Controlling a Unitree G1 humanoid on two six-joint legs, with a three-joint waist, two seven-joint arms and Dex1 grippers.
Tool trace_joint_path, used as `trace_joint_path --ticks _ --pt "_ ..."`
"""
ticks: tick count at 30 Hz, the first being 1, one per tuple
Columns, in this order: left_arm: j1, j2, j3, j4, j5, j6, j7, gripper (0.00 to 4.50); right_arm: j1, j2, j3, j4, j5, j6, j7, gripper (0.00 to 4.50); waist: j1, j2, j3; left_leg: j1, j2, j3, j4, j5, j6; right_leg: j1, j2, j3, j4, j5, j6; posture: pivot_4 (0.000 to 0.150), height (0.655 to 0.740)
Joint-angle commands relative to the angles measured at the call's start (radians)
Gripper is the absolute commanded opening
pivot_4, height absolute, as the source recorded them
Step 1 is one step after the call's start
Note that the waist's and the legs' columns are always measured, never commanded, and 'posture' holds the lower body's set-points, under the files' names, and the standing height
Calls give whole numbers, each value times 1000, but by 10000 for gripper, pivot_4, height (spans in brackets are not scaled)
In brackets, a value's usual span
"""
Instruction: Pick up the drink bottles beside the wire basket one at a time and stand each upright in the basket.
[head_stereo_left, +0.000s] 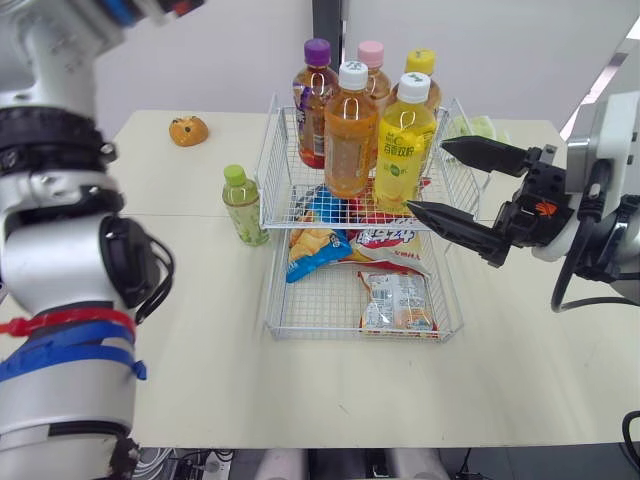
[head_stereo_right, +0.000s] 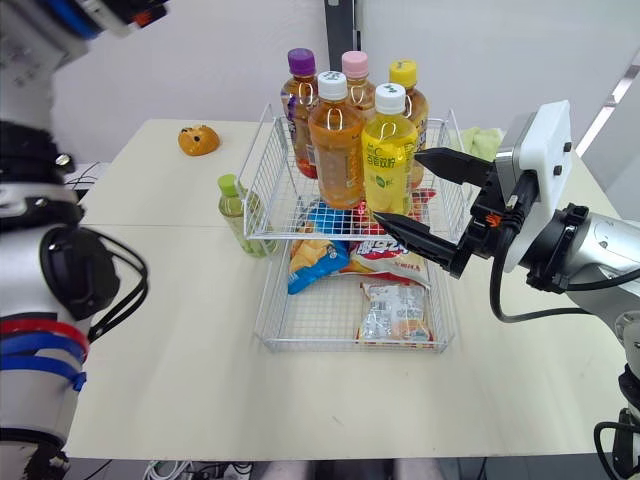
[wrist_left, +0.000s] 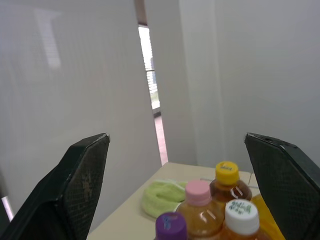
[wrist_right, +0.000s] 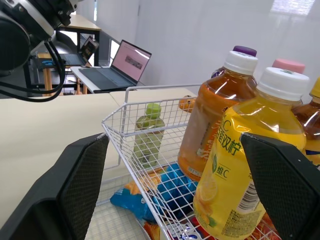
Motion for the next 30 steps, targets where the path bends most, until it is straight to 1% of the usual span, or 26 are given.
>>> trace_joint_path --ticks 1,4,5,8,10,13,15,17,19,23,26,30 --pt "180 53 78 -180 -25 23 69 44722 -45 22 33 22 -20 -36 65 45000 3 0 0 0 0 0 0 0 0 0 0 0 0 0 0 1500 7400" --pt "451 84 192 -347 -47 21 118 44722 -101 57 92 75 -52 -57 134 45000 4 0 0 -2 0 -1 2 0 0 0 0 -1 -1 0 0 1500 7400" --pt "505 86 213 -388 -60 24 129 44722 -111 64 99 86 -59 -59 151 45000 3 0 0 -1 0 0 2 0 0 0 -1 0 0 0 0 1500 7400" --pt "770 57 326 -586 -116 71 186 44722 -146 88 129 132 -75 -66 213 45000 7 -2 1 -2 0 -1 2 0 0 -1 -1 -1 -1 0 0 1500 7400" --pt "941 11 414 -717 -159 102 236 44722 -164 108 149 156 -88 -72 245 45000 7 -2 0 -2 0 -1 2 0 0 0 -1 -1 -2 0 0 1500 7400" --pt "1149 -73 511 -872 -215 122 311 44722 -190 135 171 184 -110 -79 281 45000 11 -2 0 -1 0 -1 2 0 0 1 -1 -1 -2 0 0 1500 7400" --pt "1307 -135 542 -979 -227 111 336 44722 -205 151 187 205 -128 -85 313 45000 10 -2 0 0 0 -1 2 0 0 2 -2 -1 -1 0 0 1500 7400" --pt "1407 -183 556 -1050 -246 104 374 44722 -216 163 197 224 -146 -92 339 45000 12 -3 0 1 0 -1 1 -2 2 3 -2 -1 -1 0 0 1500 7400" --pt "1461 -213 548 -1095 -259 92 412 44722 -227 177 204 246 -164 -99 359 45000 20 -3 0 2 0 -1 1 -2 3 4 -2 -1 -1 0 0 1500 7400" --pt "1456 -223 515 -1134 -291 89 487 44722 -227 190 195 252 -180 -101 385 45000 31 -2 -1 3 0 -2 1 -2 4 5 -2 -2 0 2 -1 1500 7400" --pt "1386 -193 446 -1102 -274 83 513 44722 -218 188 180 243 -184 -98 385 45000 32 -2 -1 3 0 -2 1 -2 4 5 -2 -2 0 2 -1 1500 7400" --pt "1230 -174 322 -993 -226 56 540 44722 -194 176 151 208 -188 -88 356 45000 32 -2 -1 3 0 -2 1 -2 4 5 -2 -3 0 2 -1 1500 7400"
